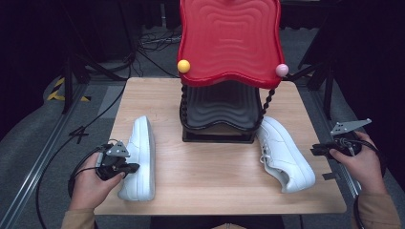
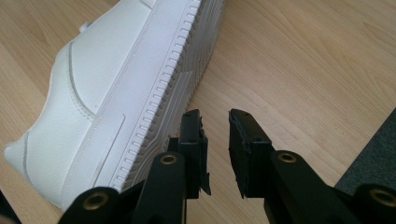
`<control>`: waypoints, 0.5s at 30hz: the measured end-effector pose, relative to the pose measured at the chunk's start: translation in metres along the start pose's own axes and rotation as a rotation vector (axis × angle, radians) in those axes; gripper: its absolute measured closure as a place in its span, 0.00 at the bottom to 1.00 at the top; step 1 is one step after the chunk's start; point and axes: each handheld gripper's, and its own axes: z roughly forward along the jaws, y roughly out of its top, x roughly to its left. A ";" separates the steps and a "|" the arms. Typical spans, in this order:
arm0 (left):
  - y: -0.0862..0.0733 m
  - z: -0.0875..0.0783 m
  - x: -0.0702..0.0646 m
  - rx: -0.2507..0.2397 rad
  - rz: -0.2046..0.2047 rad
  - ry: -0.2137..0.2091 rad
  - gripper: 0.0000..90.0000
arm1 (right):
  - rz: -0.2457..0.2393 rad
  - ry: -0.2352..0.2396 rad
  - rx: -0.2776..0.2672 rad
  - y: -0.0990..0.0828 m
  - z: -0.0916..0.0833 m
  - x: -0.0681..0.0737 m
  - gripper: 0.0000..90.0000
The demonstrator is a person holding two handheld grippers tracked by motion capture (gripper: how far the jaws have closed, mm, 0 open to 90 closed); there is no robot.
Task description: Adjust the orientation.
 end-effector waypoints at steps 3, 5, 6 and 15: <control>0.001 0.000 0.000 0.005 0.006 0.000 1.00 | 0.007 0.002 0.004 0.000 0.001 0.000 0.83; 0.002 0.001 -0.001 0.004 0.006 -0.001 1.00 | 0.003 0.003 0.008 0.000 0.003 0.000 0.83; 0.003 0.001 -0.001 0.005 0.009 -0.002 1.00 | 0.002 0.004 0.011 0.000 0.003 0.000 0.83; 0.019 0.004 -0.011 0.079 0.073 0.036 1.00 | 0.028 0.003 0.008 -0.007 0.000 0.001 0.82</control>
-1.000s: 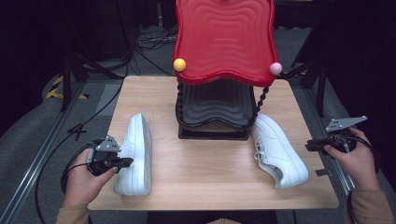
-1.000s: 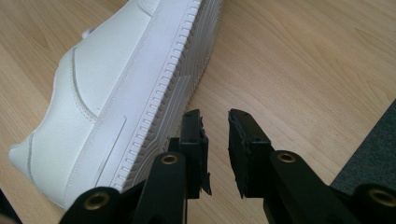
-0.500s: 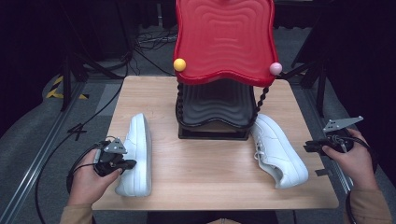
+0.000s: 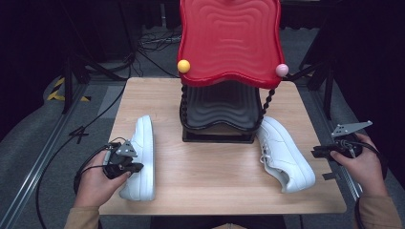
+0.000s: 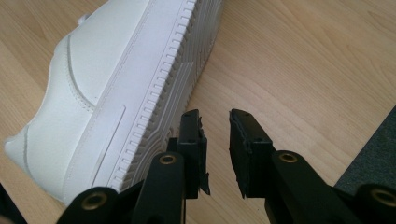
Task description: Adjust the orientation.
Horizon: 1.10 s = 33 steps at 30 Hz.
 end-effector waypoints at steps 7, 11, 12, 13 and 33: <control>0.020 0.008 -0.007 -0.089 0.061 -0.092 1.00 | 0.026 -0.007 0.003 -0.012 -0.007 0.000 0.82; 0.038 0.020 -0.016 -0.108 0.099 -0.134 1.00 | 0.046 -0.014 -0.001 -0.019 -0.011 -0.001 0.82; 0.041 0.022 -0.016 -0.111 0.095 -0.147 0.99 | 0.050 -0.016 -0.004 -0.021 -0.012 -0.001 0.82; 0.041 0.022 -0.016 -0.111 0.095 -0.147 0.96 | 0.050 -0.016 -0.004 -0.021 -0.012 -0.001 0.82; 0.058 0.012 -0.033 -0.143 0.076 -0.183 0.45 | 0.093 -0.014 -0.006 -0.032 -0.014 -0.002 0.78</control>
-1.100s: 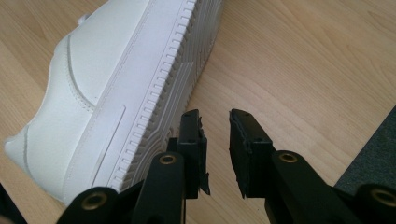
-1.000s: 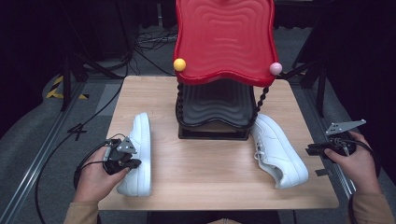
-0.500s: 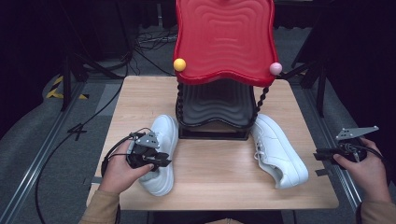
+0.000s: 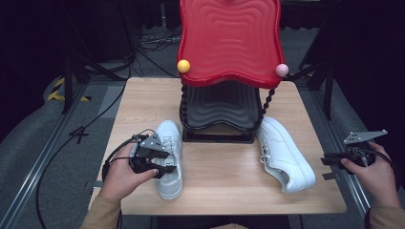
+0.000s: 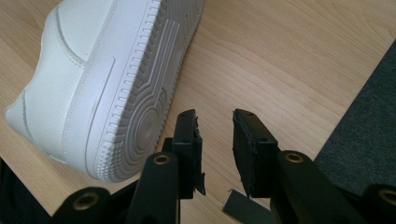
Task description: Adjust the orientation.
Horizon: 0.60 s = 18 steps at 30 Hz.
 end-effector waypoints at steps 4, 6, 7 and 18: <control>0.002 0.005 -0.009 0.085 -0.003 -0.017 0.44 | -0.005 0.001 -0.001 0.001 0.001 0.000 0.77; 0.003 0.008 -0.011 0.112 -0.005 -0.019 0.43 | -0.003 0.002 0.000 0.002 0.001 0.000 0.77; 0.002 0.010 -0.011 0.133 -0.006 -0.024 0.43 | -0.008 0.004 0.000 0.003 0.002 0.000 0.76; -0.003 0.039 -0.012 0.260 -0.024 -0.057 0.40 | -0.012 0.016 0.010 0.008 0.009 0.001 0.75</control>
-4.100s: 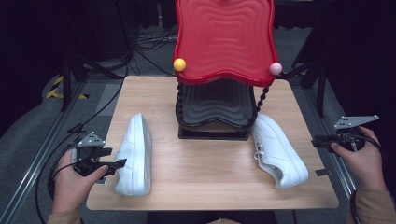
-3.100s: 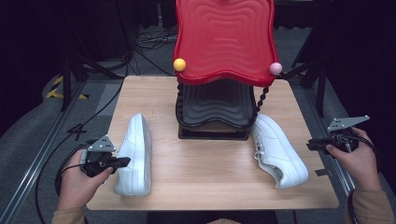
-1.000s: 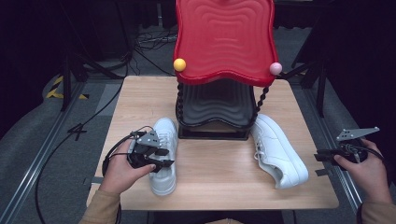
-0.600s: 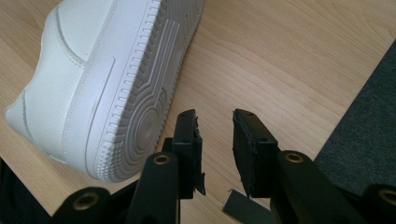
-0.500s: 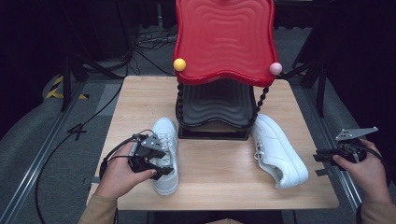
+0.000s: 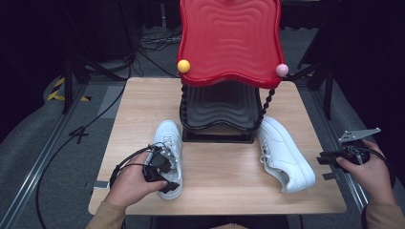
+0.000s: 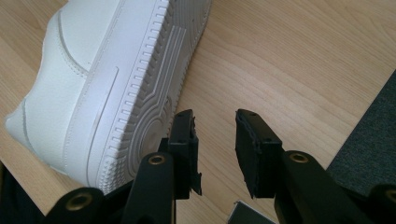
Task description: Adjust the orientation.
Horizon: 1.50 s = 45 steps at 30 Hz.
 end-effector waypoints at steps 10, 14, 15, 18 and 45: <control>0.008 0.026 -0.004 0.061 0.011 -0.032 0.42 | -0.008 0.008 0.009 0.003 0.004 0.001 0.75; 0.009 0.034 -0.002 0.111 -0.005 -0.029 0.44 | -0.010 0.010 0.008 0.004 0.005 0.000 0.75; 0.010 0.035 -0.002 0.114 -0.008 -0.025 0.45 | -0.009 0.011 0.009 0.004 0.005 0.000 0.75; 0.011 0.035 -0.003 0.113 -0.011 -0.014 0.50 | -0.009 0.011 0.012 0.003 0.005 0.000 0.75; 0.014 0.022 -0.003 0.003 -0.079 -0.040 0.75 | -0.003 0.019 0.020 0.004 0.009 0.001 0.75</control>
